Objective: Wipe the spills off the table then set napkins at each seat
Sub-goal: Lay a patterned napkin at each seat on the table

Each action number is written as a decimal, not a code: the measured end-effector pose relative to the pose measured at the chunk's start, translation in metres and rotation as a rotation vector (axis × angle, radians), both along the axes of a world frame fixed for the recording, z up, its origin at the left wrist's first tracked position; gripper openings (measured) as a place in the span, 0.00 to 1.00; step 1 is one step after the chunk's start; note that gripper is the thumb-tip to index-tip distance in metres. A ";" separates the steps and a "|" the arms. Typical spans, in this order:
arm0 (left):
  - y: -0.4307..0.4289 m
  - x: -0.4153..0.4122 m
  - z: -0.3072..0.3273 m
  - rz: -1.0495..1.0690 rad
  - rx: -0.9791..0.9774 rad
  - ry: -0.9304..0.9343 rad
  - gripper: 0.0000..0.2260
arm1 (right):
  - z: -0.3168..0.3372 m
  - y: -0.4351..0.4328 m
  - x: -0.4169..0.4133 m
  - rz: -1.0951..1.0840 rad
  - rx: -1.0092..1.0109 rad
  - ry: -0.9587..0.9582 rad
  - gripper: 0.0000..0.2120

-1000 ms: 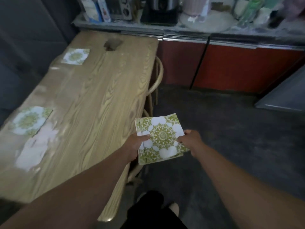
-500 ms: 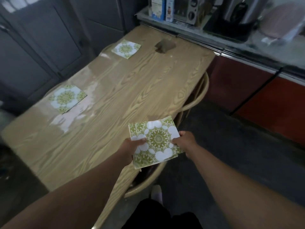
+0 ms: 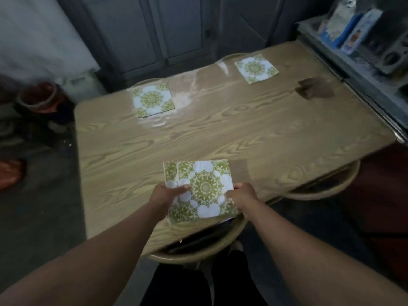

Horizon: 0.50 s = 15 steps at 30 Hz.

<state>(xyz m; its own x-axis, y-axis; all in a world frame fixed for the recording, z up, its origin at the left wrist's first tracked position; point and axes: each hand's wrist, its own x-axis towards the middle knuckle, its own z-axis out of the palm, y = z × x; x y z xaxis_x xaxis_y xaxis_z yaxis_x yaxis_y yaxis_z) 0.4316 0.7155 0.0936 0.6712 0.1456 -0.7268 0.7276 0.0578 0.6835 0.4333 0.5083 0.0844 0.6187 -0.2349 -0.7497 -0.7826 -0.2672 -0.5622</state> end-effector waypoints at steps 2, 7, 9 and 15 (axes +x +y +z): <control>-0.002 -0.003 -0.003 0.102 0.017 0.001 0.13 | -0.012 0.000 0.015 0.070 0.004 0.020 0.15; 0.003 -0.017 -0.018 0.239 0.073 0.038 0.18 | -0.034 0.014 0.033 0.277 0.002 0.068 0.14; 0.004 -0.021 -0.022 0.269 0.083 0.044 0.16 | -0.039 0.018 0.032 0.329 -0.041 0.058 0.10; 0.021 -0.023 -0.032 0.416 0.156 0.045 0.15 | -0.049 0.023 0.032 0.544 -0.260 0.019 0.02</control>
<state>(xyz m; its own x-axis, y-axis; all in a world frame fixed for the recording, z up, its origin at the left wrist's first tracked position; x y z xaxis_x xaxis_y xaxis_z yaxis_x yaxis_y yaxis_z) 0.4089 0.7366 0.0616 0.5006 0.5071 -0.7016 0.6931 0.2507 0.6758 0.4653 0.5311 0.0356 0.6888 -0.0651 -0.7220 -0.5041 -0.7587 -0.4125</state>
